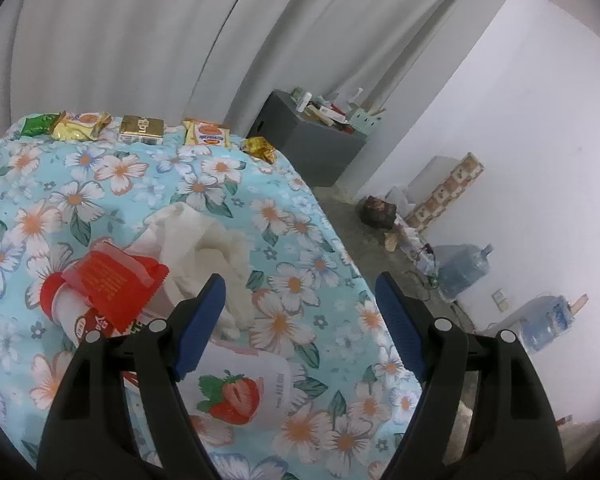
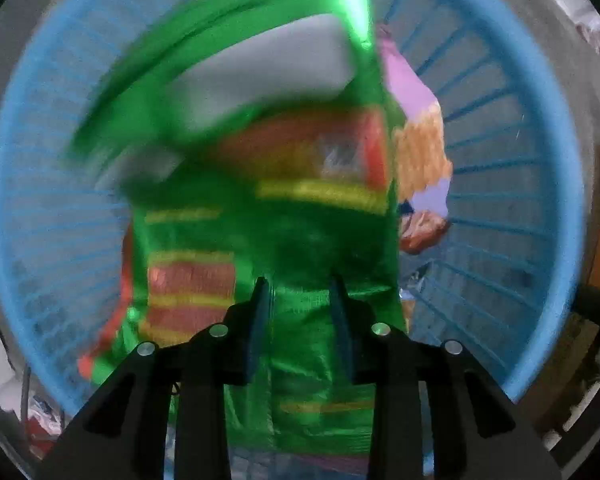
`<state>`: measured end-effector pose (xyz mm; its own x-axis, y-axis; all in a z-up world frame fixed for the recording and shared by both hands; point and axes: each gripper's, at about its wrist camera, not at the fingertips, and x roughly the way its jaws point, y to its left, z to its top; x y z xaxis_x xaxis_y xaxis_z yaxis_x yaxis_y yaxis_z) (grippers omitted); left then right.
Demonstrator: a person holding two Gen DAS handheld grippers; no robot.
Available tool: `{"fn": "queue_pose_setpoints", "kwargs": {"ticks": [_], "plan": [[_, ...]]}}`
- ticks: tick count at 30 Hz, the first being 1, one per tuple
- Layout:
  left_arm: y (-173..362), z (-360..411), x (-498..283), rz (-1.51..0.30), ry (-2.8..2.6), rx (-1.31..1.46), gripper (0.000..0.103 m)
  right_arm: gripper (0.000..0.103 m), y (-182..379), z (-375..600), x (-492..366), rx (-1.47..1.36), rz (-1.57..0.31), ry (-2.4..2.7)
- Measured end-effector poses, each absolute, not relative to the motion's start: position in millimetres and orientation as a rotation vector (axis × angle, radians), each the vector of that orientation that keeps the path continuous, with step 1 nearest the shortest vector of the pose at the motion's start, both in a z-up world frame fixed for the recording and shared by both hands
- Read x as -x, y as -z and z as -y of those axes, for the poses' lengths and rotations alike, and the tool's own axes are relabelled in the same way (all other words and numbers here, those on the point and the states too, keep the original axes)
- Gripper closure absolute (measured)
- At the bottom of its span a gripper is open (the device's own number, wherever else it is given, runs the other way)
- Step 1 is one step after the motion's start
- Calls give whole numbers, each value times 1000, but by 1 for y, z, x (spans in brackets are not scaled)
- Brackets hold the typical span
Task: Collect trash
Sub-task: 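Carry the green-red bag into the wastebasket and open the right tool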
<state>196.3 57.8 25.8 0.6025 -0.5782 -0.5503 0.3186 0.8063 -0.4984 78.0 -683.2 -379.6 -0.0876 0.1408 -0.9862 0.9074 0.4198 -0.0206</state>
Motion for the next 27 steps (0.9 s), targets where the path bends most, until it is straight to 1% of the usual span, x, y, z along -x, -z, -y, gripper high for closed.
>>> {"fn": "queue_pose_setpoints", "kwargs": {"ticks": [3, 5, 7, 9, 11, 13, 14, 20, 22, 23, 24, 25, 26, 27], "plan": [[-24, -56, -198, -775, 516, 354, 30, 72, 404, 685, -89, -981, -1630, 819], [-23, -56, -199, -782, 509, 352, 30, 70, 414, 685, -91, -981, -1660, 823], [-23, -56, -199, -784, 504, 354, 30, 69, 415, 688, -90, -994, -1658, 828], [-23, -57, -199, -781, 510, 357, 30, 64, 410, 691, -87, -1004, -1659, 832], [-23, -58, -200, -779, 511, 354, 30, 64, 396, 691, -81, -1003, -1610, 836], [-24, -60, -197, -773, 513, 363, 30, 48, 370, 689, -71, -991, -1517, 817], [-24, -61, -196, -770, 515, 369, 30, 46, 357, 687, -66, -987, -1474, 809], [-25, -78, -183, -748, 508, 402, 30, 43, 267, 658, -24, -950, -1238, 767], [-26, -85, -176, -740, 485, 395, 28, 38, 227, 645, -8, -926, -1138, 740], [-27, -89, -172, -735, 473, 390, 27, 37, 209, 632, 2, -908, -1099, 727], [-28, -94, -167, -725, 456, 381, 25, 36, 183, 624, -8, -879, -1056, 701], [-28, -98, -163, -717, 443, 376, 23, 36, 168, 620, -7, -860, -1027, 682], [-28, -102, -157, -710, 430, 372, 20, 36, 144, 607, -5, -835, -982, 654], [-27, -107, -152, -705, 415, 366, 20, 35, 124, 601, -11, -818, -957, 633]]}}
